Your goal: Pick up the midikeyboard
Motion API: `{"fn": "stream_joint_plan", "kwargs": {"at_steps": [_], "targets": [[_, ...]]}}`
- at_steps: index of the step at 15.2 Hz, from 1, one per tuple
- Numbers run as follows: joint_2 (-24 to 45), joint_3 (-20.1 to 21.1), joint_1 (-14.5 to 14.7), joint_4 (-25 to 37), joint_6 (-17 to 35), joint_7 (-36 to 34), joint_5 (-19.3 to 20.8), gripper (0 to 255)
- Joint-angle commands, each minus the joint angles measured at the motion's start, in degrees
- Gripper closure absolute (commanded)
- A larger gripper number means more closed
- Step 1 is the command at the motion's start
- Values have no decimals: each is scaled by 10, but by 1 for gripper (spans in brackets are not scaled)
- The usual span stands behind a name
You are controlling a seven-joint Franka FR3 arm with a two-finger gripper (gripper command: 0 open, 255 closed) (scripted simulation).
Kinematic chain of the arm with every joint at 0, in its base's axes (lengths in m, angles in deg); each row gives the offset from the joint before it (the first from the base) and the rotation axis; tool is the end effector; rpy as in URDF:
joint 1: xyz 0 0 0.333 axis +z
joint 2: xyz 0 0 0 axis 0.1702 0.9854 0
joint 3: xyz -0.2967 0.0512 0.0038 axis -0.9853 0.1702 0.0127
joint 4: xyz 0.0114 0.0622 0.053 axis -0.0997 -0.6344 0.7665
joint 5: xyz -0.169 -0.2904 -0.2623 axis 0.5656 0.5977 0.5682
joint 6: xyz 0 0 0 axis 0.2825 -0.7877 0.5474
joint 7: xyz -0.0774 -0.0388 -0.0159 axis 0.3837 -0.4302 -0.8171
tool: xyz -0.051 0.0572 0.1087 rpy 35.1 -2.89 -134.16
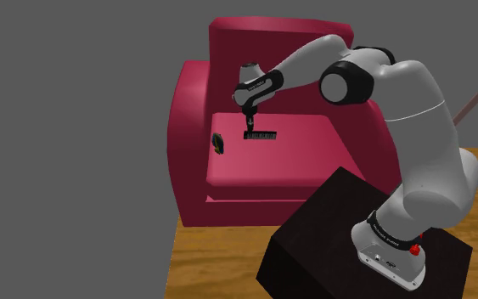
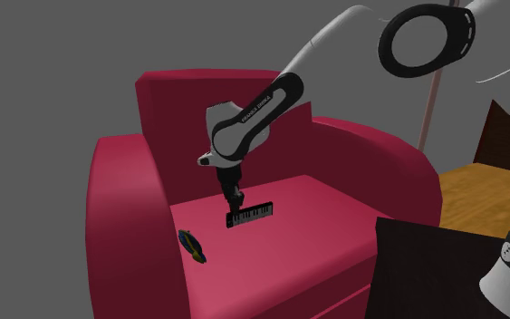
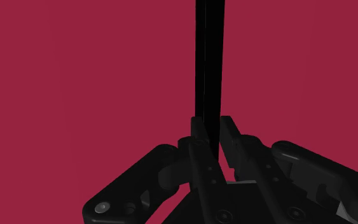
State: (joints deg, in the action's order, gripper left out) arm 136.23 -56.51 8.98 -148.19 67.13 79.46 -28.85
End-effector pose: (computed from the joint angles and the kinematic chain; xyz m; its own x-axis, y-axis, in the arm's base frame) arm 0.7157 -0.0813 0.1239 0.6448 0.7587 -0.0933 0.7593 -0.6497 -0.0354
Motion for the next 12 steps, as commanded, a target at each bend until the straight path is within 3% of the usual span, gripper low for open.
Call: {"fn": "stream_joint_plan", "kwargs": {"at_steps": [1,12], "targets": [[-9,-1,0,-3,-6,0,1,255],[-62,-4,3,-3,-58,1,4,255]]}}
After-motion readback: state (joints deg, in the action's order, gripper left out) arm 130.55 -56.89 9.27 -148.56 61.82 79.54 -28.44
